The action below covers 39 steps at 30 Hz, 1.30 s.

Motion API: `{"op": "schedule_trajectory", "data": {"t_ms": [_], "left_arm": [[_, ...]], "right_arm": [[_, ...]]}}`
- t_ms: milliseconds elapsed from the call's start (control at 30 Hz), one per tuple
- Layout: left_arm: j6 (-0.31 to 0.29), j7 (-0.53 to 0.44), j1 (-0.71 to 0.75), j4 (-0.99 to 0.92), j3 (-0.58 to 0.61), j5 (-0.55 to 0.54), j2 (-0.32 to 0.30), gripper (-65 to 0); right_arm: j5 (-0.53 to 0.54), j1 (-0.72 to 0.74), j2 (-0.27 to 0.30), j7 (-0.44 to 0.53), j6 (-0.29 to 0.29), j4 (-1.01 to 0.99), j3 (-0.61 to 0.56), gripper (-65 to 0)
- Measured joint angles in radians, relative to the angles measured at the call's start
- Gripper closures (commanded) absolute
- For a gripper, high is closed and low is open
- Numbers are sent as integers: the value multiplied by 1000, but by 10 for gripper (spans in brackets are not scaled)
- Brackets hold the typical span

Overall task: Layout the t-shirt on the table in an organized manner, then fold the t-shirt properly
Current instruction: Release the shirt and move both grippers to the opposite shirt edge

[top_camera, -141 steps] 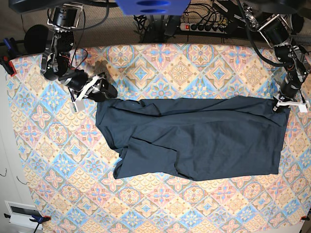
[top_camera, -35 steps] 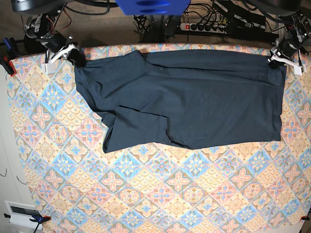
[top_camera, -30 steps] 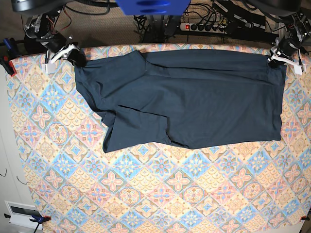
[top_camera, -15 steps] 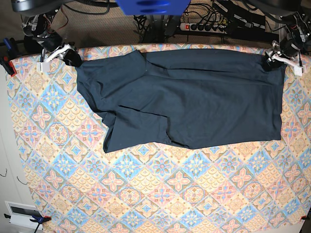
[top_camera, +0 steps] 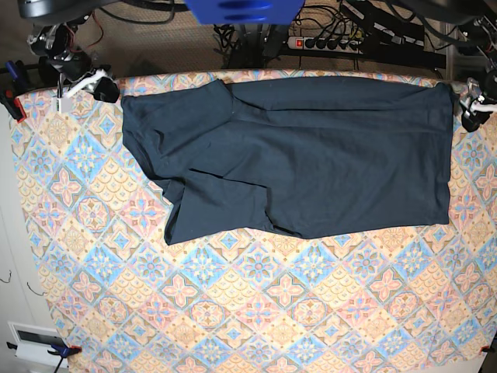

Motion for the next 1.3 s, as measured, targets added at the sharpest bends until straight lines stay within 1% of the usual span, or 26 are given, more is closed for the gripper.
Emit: {"op": "schedule_trajectory", "data": {"t_ms": [67,167,233,267,367,400,467,567,633,700,767,833,900,933,1033,1167,1300], "left_arm": [[-2,7,-45,-2,1,2,3,-394],[1,8,-133,-5,0,24,5,-394],[4,4,-203,-5,16,74,4,-394],[3,-3,-230,-5,39,109,-1,-394],[-6,-7,-310,-29,113,175,1,-394],[-4,0,-340,-47,130,207,5,-394],[0,0,-397,-88,140,248,8,-394],[2,-7,-485,-174,136,304,2,-394],[4,-21,-537,-242,137,356,0,-393],[1,-61,-578,-294,140,396,2,-393],[0,-124,-622,-350,155,448,-2,-393],[4,-188,-655,-440,228,494,-24,-393],[2,-253,-680,-527,317,524,-40,-393],[4,-300,-690,-565,346,522,-42,-393],[-5,-380,-706,-657,423,533,-50,-393],[6,-451,-764,-798,436,576,-64,-393],[2,-508,-787,-826,439,600,-61,-393]], "right_arm": [[-11,63,-2,9,5,0,-4,-153],[-58,140,8,34,8,5,-9,-153],[-108,158,28,23,6,5,-32,-153],[-116,166,33,11,-2,3,-50,-153],[-119,224,37,8,0,-1,-123,-153],[-112,249,43,9,8,-2,-151,-153],[-98,293,63,31,8,-1,-196,-153],[-103,339,73,29,8,-5,-236,-153],[-134,356,77,18,6,-8,-261,-152],[-174,389,77,9,6,-9,-282,-152],[-216,428,74,28,10,-8,-293,-151],[-263,442,76,30,7,-6,-290,-151],[-275,440,79,15,8,-7,-288,-151],[-274,440,79,17,7,-7,-288,-151],[-266,447,77,19,7,-7,-288,-151],[-264,450,77,22,7,-7,-289,-151],[-266,449,77,20,7,-7,-288,-151]]}}
